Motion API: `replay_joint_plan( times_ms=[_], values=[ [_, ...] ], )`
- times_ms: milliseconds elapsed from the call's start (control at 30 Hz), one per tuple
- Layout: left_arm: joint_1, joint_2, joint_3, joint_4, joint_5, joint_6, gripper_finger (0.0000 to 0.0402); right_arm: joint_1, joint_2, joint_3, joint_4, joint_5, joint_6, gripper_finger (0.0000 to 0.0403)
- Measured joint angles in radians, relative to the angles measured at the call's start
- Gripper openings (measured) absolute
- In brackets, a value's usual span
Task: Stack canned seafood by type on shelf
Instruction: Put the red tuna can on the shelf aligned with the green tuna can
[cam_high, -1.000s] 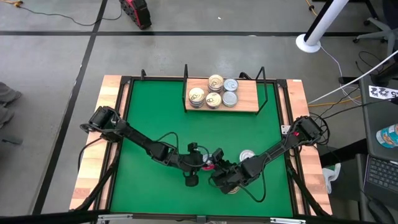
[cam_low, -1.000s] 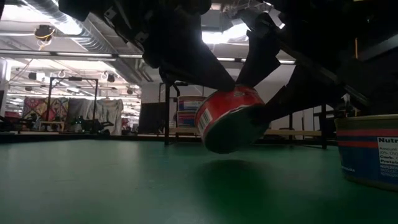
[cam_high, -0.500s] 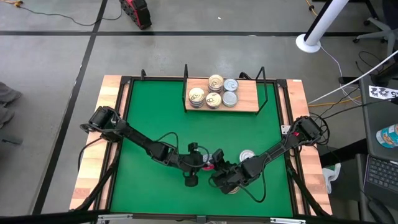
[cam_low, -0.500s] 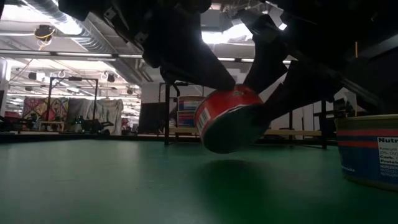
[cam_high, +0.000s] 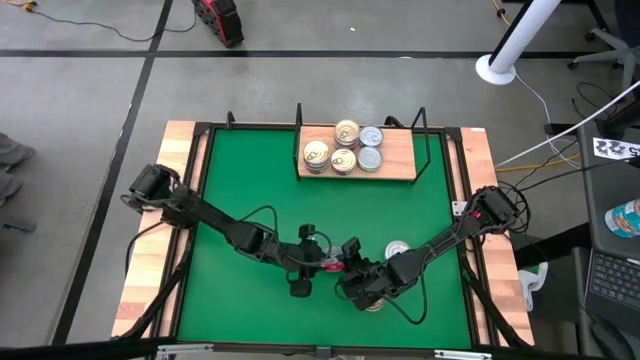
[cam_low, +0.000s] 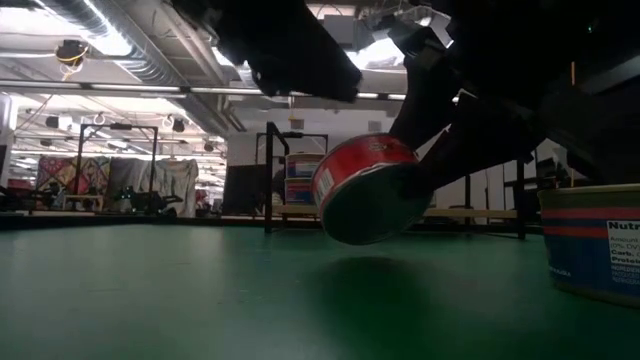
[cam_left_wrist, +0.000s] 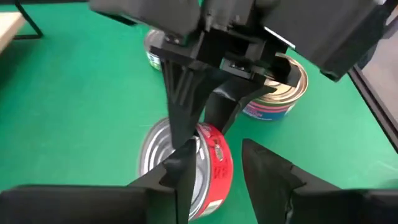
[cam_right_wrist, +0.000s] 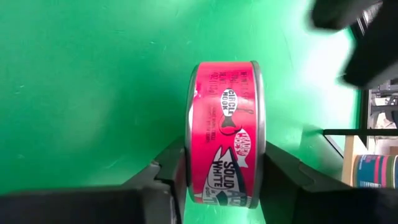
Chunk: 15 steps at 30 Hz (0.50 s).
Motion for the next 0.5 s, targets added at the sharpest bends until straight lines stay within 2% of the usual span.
replay_joint_plan(
  times_ms=[133, 267, 500],
  values=[
    [0.0, -0.064, 0.0, -0.069, 0.0, 0.004, 0.0136, 0.0, 0.0, 0.003, -0.018, 0.0, 0.001, 0.0138],
    [0.0, -0.128, 0.0, -0.18, -0.001, 0.021, 0.0147, 0.0, 0.0, 0.053, -0.108, 0.0, 0.031, 0.0137],
    [0.005, -0.214, 0.0, -0.316, -0.011, 0.022, 0.0146, 0.0, 0.0, 0.213, -0.431, 0.018, 0.131, 0.0137]
  ],
)
